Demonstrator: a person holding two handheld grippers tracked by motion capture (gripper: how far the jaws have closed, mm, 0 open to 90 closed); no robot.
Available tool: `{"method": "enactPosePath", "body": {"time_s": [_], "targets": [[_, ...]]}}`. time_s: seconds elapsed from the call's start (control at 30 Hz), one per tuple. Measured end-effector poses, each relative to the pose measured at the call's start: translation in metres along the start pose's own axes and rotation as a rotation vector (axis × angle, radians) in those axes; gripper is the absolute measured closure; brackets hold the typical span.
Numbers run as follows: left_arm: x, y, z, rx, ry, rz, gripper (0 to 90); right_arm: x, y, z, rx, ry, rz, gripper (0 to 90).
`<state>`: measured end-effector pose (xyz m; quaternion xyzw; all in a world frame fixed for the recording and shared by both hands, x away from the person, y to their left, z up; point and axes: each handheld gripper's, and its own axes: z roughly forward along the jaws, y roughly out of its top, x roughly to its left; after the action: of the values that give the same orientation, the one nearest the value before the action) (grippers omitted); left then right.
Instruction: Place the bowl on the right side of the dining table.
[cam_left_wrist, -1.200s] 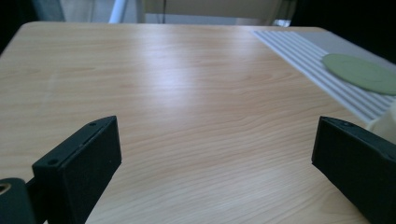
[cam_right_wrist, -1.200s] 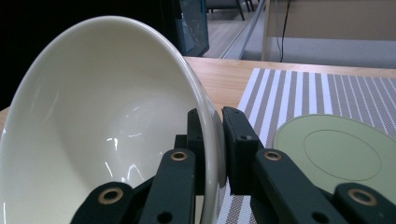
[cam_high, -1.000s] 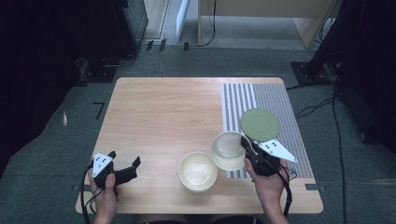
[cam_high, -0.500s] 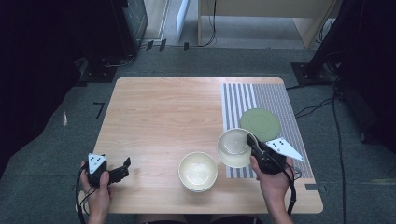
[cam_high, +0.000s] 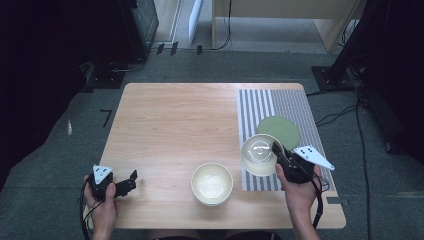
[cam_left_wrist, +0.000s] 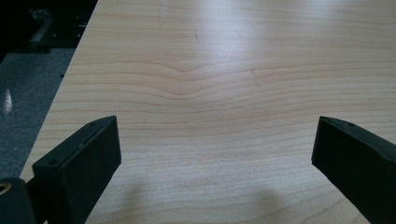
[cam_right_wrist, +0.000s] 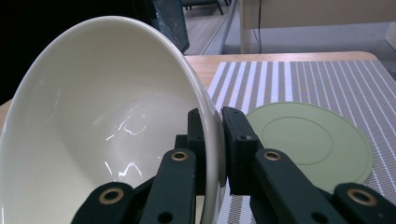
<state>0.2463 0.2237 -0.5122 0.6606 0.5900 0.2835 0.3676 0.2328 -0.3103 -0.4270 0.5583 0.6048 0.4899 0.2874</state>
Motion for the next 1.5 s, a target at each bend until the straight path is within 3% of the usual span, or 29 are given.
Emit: {"method": "enactPosePath", "body": {"time_s": [0.4, 1.07, 1.33, 1.5], "targets": [[0.000, 0.000, 0.005, 0.016, -0.024, -0.009, 1.2, -0.021, 0.005, 0.002, -0.011, -0.050, 0.050, 83.1], [-0.001, 0.001, 0.007, 0.045, -0.022, -0.002, 1.4, -0.046, 0.017, 0.028, -0.005, -0.119, 0.090, 83.5], [-0.001, 0.001, 0.007, 0.041, -0.024, 0.001, 1.4, -0.058, 0.022, 0.040, 0.015, -0.138, 0.122, 83.5], [-0.002, 0.001, 0.007, 0.043, -0.021, 0.003, 1.4, -0.065, 0.024, 0.052, 0.056, -0.164, 0.122, 83.4]]}}
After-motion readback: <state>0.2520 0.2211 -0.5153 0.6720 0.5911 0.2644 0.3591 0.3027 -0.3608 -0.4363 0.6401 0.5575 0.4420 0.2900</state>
